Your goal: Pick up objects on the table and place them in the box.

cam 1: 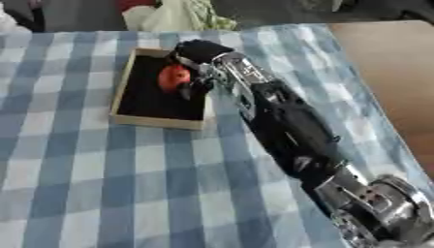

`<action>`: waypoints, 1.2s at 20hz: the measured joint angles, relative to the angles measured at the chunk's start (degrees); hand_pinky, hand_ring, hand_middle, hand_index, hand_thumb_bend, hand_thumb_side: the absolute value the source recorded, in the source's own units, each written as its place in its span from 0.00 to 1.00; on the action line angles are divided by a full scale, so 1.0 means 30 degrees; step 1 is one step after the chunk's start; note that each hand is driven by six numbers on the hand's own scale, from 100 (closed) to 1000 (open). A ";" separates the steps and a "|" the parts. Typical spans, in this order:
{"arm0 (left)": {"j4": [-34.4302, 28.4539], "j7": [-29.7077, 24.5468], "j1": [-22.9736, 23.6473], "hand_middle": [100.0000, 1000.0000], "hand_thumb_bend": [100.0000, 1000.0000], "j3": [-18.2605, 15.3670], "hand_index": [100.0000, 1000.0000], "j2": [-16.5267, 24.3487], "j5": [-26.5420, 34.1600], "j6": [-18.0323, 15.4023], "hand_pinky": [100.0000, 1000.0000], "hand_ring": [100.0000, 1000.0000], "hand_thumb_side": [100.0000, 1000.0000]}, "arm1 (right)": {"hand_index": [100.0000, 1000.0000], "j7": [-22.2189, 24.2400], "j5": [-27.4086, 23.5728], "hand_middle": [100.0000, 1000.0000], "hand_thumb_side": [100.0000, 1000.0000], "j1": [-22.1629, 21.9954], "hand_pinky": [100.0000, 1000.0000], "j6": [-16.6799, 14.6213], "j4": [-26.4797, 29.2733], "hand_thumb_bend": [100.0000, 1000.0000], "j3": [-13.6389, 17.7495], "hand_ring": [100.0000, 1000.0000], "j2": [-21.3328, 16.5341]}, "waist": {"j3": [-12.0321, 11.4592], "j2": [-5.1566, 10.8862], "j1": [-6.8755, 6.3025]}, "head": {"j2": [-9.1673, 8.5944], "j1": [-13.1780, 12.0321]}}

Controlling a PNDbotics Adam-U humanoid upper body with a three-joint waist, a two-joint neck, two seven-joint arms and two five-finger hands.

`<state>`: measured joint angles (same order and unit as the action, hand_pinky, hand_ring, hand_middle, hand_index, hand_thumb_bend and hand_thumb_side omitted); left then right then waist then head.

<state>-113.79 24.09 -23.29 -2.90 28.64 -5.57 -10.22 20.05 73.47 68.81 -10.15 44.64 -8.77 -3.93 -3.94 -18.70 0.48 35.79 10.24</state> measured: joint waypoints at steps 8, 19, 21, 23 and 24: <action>0.0000 -0.0016 0.0000 0.70 0.50 0.0000 0.81 -0.0002 0.0006 -0.0011 0.75 0.75 0.67 | 0.88 0.0155 0.2423 0.73 0.24 -0.0033 0.72 0.0531 -0.0166 0.38 0.0217 0.76 0.0098 | -0.0002 -0.0004 0.0034 | -0.0053 0.0020; 0.0000 -0.0080 0.0003 0.70 0.50 0.0000 0.81 -0.0004 0.0006 0.0034 0.75 0.75 0.67 | 0.88 0.0298 0.3101 0.70 0.22 -0.0077 0.74 0.0618 0.0727 0.40 0.0450 0.74 0.0079 | 0.0133 0.0004 -0.0020 | -0.0047 -0.0006; 0.0000 -0.0105 0.0012 0.71 0.50 0.0000 0.81 -0.0004 0.0006 0.0058 0.75 0.75 0.67 | 0.88 0.0289 0.2864 0.70 0.22 -0.0068 0.74 0.0630 0.1054 0.39 0.0453 0.74 -0.0026 | 0.0179 0.0022 -0.0020 | -0.0034 -0.0016; 0.0000 -0.0130 0.0027 0.71 0.50 0.0000 0.81 -0.0004 0.0004 0.0076 0.75 0.75 0.67 | 0.88 0.0344 0.2515 0.69 0.22 -0.0022 0.73 0.0664 0.1395 0.37 0.0453 0.74 -0.0155 | 0.0261 0.0095 -0.0020 | -0.0024 -0.0027; 0.0000 -0.0154 0.0029 0.71 0.50 0.0000 0.81 -0.0004 0.0002 0.0095 0.76 0.75 0.67 | 0.88 0.0395 0.2285 0.69 0.22 0.0034 0.73 0.0686 0.1585 0.36 0.0453 0.73 -0.0251 | 0.0279 0.0149 -0.0021 | -0.0020 -0.0037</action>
<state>-113.79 23.63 -23.20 -2.90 28.63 -5.56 -9.93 21.23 80.33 68.91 -8.09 49.40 -7.41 -4.69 -3.10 -18.25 0.42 35.73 10.13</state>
